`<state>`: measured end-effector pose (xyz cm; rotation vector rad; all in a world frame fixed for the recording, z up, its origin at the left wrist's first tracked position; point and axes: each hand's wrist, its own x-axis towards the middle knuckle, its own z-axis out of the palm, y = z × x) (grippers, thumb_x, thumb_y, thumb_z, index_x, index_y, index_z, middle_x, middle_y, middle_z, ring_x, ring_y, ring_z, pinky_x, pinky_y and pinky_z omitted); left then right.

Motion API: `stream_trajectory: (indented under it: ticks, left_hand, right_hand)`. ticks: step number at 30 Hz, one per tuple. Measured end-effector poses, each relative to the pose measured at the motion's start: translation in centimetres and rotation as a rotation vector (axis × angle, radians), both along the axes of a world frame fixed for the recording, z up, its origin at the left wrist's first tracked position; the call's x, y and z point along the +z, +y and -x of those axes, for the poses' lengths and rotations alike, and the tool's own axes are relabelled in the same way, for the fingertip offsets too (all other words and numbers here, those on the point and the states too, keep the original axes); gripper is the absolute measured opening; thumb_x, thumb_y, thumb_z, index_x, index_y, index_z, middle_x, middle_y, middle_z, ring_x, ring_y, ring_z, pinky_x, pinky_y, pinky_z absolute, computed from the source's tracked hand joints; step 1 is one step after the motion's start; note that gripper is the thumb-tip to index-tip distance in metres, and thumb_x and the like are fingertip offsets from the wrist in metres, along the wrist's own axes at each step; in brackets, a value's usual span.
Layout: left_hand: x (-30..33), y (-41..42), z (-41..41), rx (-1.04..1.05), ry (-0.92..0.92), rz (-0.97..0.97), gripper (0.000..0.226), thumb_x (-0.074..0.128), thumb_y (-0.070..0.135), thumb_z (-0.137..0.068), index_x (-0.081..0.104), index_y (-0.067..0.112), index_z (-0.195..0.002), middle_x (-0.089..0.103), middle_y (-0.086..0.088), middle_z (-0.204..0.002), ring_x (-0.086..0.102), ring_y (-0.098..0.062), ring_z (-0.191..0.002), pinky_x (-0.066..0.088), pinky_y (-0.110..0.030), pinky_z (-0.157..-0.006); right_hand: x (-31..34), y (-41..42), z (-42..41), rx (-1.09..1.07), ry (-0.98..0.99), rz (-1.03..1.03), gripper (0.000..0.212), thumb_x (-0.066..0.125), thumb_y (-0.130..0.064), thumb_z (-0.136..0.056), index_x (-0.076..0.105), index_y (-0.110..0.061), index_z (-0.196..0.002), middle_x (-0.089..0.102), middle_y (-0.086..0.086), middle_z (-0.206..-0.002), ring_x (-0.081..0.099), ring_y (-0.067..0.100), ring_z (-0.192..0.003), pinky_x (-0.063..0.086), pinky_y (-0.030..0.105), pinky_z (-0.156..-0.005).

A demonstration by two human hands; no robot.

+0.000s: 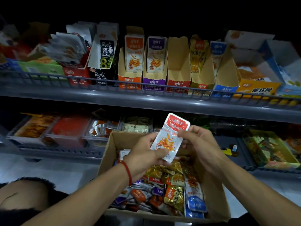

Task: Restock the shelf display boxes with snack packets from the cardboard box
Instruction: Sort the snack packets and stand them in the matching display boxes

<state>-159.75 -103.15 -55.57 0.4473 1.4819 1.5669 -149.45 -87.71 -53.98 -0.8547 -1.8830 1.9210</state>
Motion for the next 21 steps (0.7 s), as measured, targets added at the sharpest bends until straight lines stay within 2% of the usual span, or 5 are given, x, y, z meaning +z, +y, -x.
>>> stream_trajectory:
  ticks: [3, 7, 11, 14, 21]
  left_hand:
    - [0.1, -0.2, 0.6, -0.046, 0.116, 0.047, 0.044, 0.068, -0.006, -0.089, 0.058, 0.010, -0.129, 0.073, -0.011, -0.112, 0.074, -0.028, -0.095, 0.063, -0.043, -0.074]
    - [1.1, -0.7, 1.6, -0.077, 0.217, 0.040, 0.036, 0.071, -0.003, -0.087, 0.063, 0.003, -0.121, 0.076, -0.013, -0.105, 0.075, -0.026, -0.092, 0.063, -0.035, -0.071]
    - [2.0, -0.7, 2.2, 0.009, 0.029, -0.044, 0.031, 0.069, 0.003, -0.088, 0.065, 0.000, -0.119, 0.076, -0.018, -0.105, 0.074, -0.030, -0.097, 0.063, -0.037, -0.077]
    - [2.7, -0.6, 2.4, 0.012, -0.129, -0.122, 0.029, 0.065, 0.009, -0.089, 0.067, 0.000, -0.117, 0.074, -0.018, -0.111, 0.073, -0.027, -0.102, 0.062, -0.031, -0.079]
    - [3.4, 0.1, 2.2, 0.075, -0.134, -0.209, 0.039, 0.071, 0.013, -0.077, 0.068, -0.002, -0.113, 0.074, -0.019, -0.110, 0.072, -0.030, -0.104, 0.060, -0.036, -0.089]
  right_hand:
    - [0.8, 0.6, -0.3, 0.013, 0.035, -0.099, 0.028, 0.063, -0.030, -0.097, 0.070, -0.006, -0.108, 0.077, 0.004, -0.092, 0.069, 0.016, -0.081, 0.051, 0.030, -0.073]
    - [1.7, 2.0, -0.6, 0.004, 0.026, -0.142, 0.027, 0.062, -0.031, -0.098, 0.075, -0.008, -0.098, 0.077, 0.006, -0.092, 0.073, 0.019, -0.089, 0.054, 0.037, -0.081]
    - [2.3, 3.2, -1.0, 0.017, 0.040, 0.117, 0.027, 0.063, -0.029, -0.097, 0.076, -0.006, -0.096, 0.073, 0.010, -0.090, 0.065, 0.016, -0.081, 0.046, 0.030, -0.073]
    - [2.4, 3.7, -1.2, 0.035, 0.056, 0.235, 0.027, 0.066, -0.032, -0.093, 0.078, -0.009, -0.101, 0.073, 0.011, -0.094, 0.064, 0.015, -0.082, 0.044, 0.029, -0.073]
    - [3.5, 4.0, -1.6, -0.047, 0.066, 0.043, 0.036, 0.068, -0.034, -0.086, 0.074, -0.005, -0.108, 0.077, 0.012, -0.102, 0.074, 0.021, -0.094, 0.055, 0.024, -0.071]
